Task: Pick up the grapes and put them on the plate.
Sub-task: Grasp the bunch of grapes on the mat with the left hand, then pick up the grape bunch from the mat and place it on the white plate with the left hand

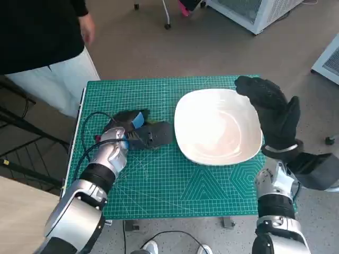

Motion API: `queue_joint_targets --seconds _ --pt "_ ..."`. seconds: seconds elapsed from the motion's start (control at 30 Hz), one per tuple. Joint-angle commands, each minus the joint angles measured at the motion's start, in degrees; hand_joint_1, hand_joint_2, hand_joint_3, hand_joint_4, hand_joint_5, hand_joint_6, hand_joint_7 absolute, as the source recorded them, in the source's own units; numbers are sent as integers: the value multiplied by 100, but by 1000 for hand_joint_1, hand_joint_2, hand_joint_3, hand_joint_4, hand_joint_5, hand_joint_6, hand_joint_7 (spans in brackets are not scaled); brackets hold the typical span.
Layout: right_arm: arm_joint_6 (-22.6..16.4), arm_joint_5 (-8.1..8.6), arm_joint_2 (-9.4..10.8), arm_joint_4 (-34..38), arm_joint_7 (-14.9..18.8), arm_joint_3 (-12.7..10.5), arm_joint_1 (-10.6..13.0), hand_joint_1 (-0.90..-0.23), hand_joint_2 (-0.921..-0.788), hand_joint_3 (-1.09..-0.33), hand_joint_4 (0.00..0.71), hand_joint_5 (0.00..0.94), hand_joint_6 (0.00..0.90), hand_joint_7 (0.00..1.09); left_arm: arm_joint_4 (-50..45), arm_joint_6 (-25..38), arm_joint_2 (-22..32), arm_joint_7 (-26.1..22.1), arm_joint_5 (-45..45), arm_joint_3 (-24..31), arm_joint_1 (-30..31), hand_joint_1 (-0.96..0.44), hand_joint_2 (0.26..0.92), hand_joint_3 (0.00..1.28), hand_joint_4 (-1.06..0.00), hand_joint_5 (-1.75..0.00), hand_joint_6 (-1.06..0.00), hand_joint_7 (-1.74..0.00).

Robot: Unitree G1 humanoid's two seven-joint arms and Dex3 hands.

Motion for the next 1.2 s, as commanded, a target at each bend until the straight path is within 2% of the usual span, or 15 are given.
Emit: queue_joint_targets --seconds 0.03,0.17,0.33,0.6,1.0,1.2 --pt "40 -18 -27 107 54 -13 25 -626 -921 -569 337 1 432 1 202 27 -23 -5 118 -217 64 48 906 54 -693 -1204 -676 -854" --pt "42 -22 -31 115 49 -14 22 -624 -921 -570 337 0 432 1 250 38 -31 84 181 -341 44 11 918 125 -606 -1377 -603 -1021" --pt "49 -21 -31 114 50 -13 18 -625 -921 -572 337 0 432 1 248 18 -26 200 168 -370 50 3 920 161 -563 -1429 -562 -1096" --pt "64 1 -33 84 79 -17 30 -626 -921 -572 337 0 432 1 245 88 -46 245 117 -330 48 2 921 189 -549 -1445 -511 -1151" --pt "119 39 -28 91 135 -44 19 -627 -921 -572 340 1 433 1 119 199 -20 200 28 -292 24 1 921 171 -581 -1404 -519 -1150" --pt "123 38 -26 101 152 -58 13 -622 -921 -573 342 2 435 2 -66 246 37 218 -27 -276 38 1 921 134 -622 -1346 -558 -1128"
